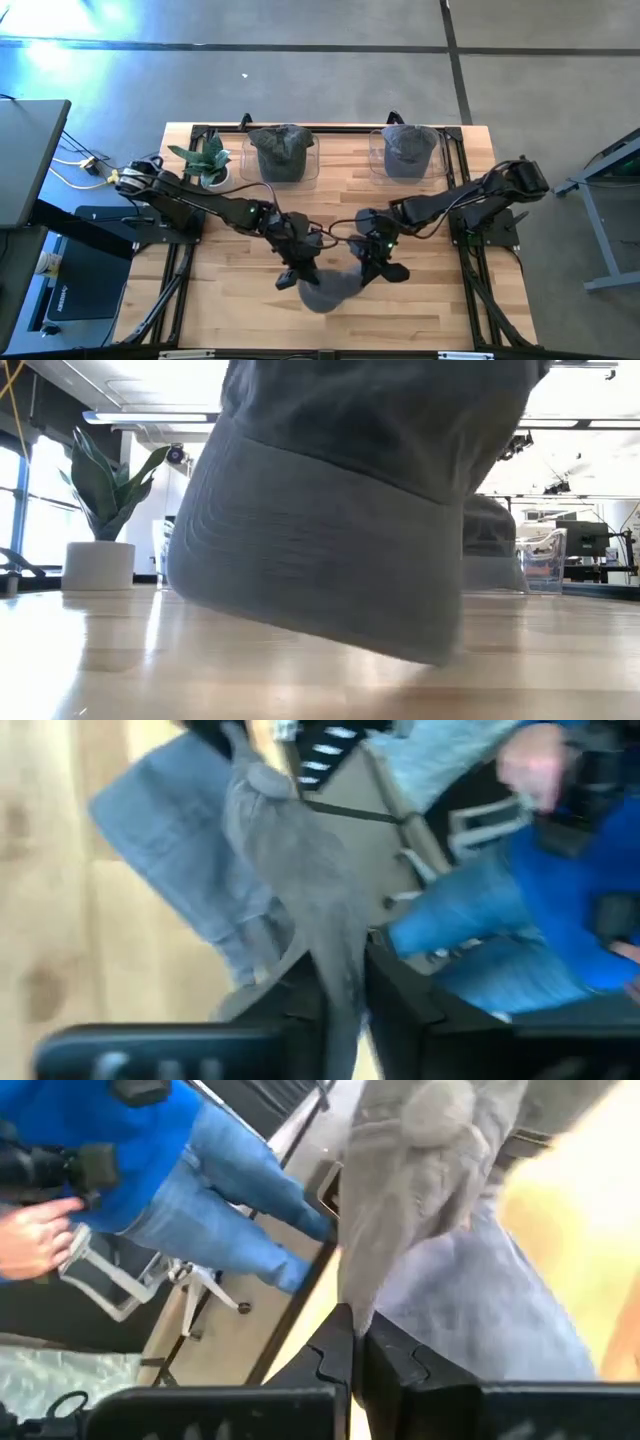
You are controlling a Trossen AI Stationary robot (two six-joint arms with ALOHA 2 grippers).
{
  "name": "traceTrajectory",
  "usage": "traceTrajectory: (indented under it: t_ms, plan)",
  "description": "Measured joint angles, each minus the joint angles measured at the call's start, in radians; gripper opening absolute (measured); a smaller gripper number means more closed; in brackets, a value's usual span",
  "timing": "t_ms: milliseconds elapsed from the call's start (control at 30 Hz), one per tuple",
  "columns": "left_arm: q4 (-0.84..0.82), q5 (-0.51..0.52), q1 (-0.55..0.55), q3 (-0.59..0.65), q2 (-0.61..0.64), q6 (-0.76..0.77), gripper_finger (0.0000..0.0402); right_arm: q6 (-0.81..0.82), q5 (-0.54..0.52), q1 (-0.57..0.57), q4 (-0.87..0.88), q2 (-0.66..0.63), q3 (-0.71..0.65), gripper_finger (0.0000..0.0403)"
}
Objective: Pick & Place hat
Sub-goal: Put the gray cap into the right transparent bin
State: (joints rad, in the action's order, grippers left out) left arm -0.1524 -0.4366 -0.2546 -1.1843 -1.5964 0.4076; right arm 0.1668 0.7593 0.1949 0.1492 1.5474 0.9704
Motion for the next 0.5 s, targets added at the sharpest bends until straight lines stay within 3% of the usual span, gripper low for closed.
traceTrajectory:
  t_ms: [300,500]
  plan:
    - [0.207,0.086,0.002,0.001,-0.109,0.044,0.0209,0.127,-0.058,-0.042,-0.221,-0.089,-0.192,0.0005]
    - [0.220,0.067,0.038,0.002,-0.143,0.150,0.0219,0.148,-0.085,-0.063,-0.252,-0.183,-0.277,0.0004]
